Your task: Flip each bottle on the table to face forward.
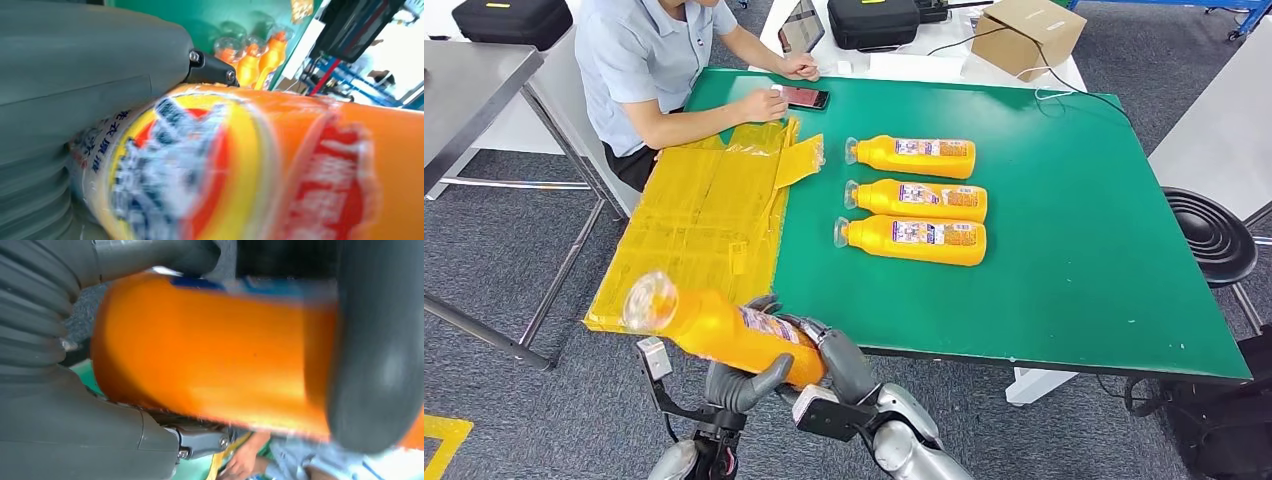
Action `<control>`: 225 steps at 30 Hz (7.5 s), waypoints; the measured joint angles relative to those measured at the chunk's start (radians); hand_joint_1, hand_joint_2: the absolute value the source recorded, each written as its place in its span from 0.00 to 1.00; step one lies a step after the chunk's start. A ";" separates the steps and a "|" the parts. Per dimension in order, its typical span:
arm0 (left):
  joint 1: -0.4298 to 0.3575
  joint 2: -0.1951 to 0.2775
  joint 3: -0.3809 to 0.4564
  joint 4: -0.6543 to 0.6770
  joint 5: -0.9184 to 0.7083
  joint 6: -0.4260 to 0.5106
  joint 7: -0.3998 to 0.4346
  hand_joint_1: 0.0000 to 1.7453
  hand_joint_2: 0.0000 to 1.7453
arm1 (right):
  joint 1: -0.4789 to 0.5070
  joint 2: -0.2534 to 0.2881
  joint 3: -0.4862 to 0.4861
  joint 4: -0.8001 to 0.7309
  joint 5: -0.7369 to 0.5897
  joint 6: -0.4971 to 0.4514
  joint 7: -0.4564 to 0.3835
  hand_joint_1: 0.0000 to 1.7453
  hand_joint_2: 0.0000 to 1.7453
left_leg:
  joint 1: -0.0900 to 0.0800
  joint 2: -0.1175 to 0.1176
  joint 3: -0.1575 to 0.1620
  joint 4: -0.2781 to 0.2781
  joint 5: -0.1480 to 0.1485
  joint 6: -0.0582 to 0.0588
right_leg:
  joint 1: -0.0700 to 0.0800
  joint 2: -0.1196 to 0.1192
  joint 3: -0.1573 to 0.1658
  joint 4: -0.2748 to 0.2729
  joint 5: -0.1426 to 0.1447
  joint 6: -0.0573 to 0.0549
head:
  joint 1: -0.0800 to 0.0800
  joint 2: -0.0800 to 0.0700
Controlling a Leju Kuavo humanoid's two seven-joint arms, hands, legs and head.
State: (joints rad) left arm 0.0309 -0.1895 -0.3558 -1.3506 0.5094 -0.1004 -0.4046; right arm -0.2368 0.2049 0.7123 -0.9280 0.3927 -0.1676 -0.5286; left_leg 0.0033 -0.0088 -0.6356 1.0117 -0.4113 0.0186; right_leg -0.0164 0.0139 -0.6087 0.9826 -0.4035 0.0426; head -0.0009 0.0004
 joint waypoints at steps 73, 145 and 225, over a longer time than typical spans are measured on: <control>-0.780 0.311 0.082 0.956 -1.497 0.106 0.182 0.00 1.00 | 0.079 0.011 0.041 -0.117 -0.160 -0.132 -0.050 0.00 0.00 | 0.001 0.001 0.013 -0.001 0.001 -0.003 | 0.002 0.000 0.012 0.003 -0.001 -0.004 | 0.000 0.000; 0.070 0.019 -0.009 -0.121 -0.424 0.475 -0.066 0.00 1.00 | 0.416 0.130 -0.596 -0.636 -0.074 -0.531 -0.152 0.00 1.00 | -0.001 -0.007 0.003 0.000 -0.005 -0.002 | -0.001 -0.006 0.004 0.002 -0.008 0.000 | 0.000 0.000; 0.031 0.052 -0.095 -0.125 -0.539 0.350 -0.104 0.00 1.00 | 0.179 0.001 -0.559 -0.186 0.336 -0.531 0.036 0.00 1.00 | -0.001 -0.007 0.003 0.000 -0.004 -0.001 | -0.001 -0.006 0.005 0.002 -0.007 0.001 | 0.000 0.000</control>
State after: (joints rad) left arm 0.0614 -0.1377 -0.4505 -1.4758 -0.0298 0.2496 -0.5083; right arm -0.0583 0.2060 0.1536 -1.1144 0.7284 -0.6989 -0.4929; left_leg 0.0024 -0.0156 -0.6323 1.0118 -0.4151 0.0180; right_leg -0.0174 0.0079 -0.6037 0.9845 -0.4106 0.0438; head -0.0008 0.0004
